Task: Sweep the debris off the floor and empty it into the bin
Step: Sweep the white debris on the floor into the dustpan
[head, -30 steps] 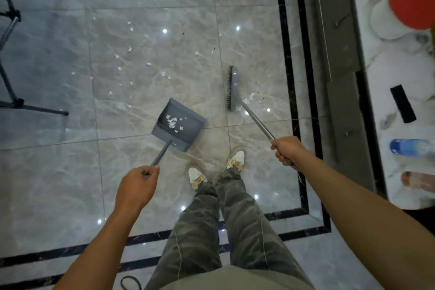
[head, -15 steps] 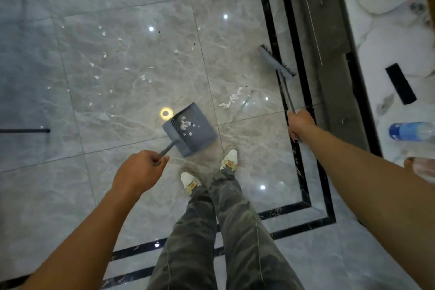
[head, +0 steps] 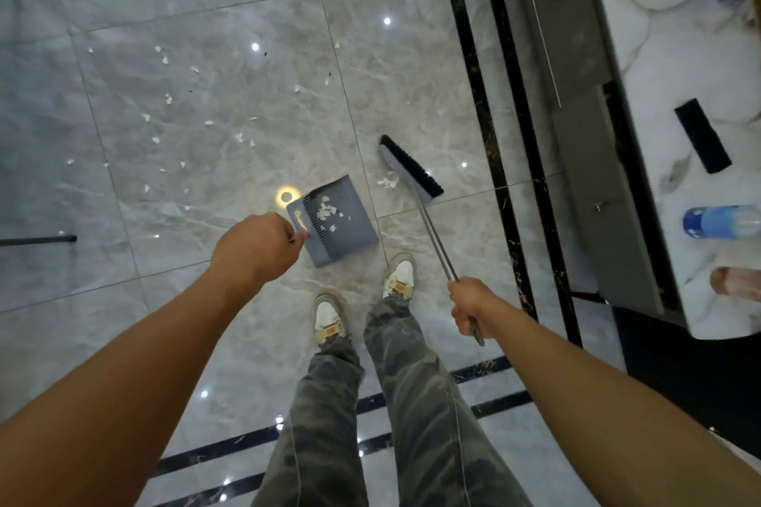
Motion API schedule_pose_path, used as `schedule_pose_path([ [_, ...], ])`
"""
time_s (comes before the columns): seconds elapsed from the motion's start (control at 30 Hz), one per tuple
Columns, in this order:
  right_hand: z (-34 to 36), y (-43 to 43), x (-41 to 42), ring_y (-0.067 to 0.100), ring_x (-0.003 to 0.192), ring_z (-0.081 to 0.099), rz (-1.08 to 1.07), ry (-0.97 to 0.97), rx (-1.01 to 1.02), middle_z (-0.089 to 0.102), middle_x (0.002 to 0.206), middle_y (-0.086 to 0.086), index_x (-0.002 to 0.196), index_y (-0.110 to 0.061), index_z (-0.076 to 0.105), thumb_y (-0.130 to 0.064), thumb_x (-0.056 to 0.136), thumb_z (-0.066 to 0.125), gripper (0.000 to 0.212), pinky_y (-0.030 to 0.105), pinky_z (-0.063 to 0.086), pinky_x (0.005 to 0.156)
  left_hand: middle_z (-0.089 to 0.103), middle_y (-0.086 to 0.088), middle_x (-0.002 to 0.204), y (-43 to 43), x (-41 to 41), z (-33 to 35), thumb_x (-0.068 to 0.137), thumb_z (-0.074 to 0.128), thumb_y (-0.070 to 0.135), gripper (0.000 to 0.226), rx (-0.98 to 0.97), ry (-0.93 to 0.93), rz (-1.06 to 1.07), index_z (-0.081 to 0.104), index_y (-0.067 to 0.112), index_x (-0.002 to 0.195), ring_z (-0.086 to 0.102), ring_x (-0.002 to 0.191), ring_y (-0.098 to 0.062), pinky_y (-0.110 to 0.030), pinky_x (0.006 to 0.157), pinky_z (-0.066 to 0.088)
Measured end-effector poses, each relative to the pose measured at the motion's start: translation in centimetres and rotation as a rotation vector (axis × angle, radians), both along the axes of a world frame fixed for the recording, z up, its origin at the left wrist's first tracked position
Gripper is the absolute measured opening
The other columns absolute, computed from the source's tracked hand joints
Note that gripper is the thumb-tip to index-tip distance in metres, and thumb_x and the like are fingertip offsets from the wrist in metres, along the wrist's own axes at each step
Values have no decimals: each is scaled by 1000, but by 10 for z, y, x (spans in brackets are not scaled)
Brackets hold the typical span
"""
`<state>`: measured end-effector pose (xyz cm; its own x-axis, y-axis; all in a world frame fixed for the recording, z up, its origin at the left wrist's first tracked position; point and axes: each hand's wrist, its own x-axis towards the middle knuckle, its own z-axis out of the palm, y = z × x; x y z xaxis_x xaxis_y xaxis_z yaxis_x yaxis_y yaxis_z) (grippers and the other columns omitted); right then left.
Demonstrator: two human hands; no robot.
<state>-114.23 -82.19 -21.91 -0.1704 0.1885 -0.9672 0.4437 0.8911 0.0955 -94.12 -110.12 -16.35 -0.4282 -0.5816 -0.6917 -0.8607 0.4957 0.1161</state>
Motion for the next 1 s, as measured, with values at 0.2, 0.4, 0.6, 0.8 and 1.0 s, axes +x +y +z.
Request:
schedule_pose_path([
  [0.2,19,17,37,13,44,30,69,-60,-59,39,62,6,109,-9,54,-22,105,37,22,22,24,44,62,-4,64,3,-2,-7,101,51,50,47,-79,26,-48,74,14,82,61,60,-26,-31,57,47],
  [0.4,56,30,61,12,39,30,62,-95,-154,40,54,2,102,-7,58,-20,101,45,19,21,26,38,63,-3,67,5,-1,-9,100,51,55,47,-67,45,-32,70,15,83,63,64,-26,-31,56,47],
  [0.6,80,42,89,11,40,31,51,73,-203,41,59,4,99,-8,56,-24,105,42,22,22,27,37,62,-4,67,7,3,-7,101,52,49,45,-66,66,-41,68,12,81,65,68,-30,-32,59,49],
  [0.8,43,27,93,13,42,34,-10,189,-125,44,65,6,98,-14,54,-28,106,38,23,22,28,38,65,-7,80,11,3,-7,101,52,50,41,-83,77,-31,63,14,87,68,77,-33,-37,68,55],
  [1.0,35,7,124,8,34,26,-237,-100,-148,36,50,-4,88,-12,46,-30,108,37,29,20,22,32,63,-4,73,13,6,-11,102,50,52,44,-89,82,-3,65,13,86,65,70,-29,-34,63,50],
])
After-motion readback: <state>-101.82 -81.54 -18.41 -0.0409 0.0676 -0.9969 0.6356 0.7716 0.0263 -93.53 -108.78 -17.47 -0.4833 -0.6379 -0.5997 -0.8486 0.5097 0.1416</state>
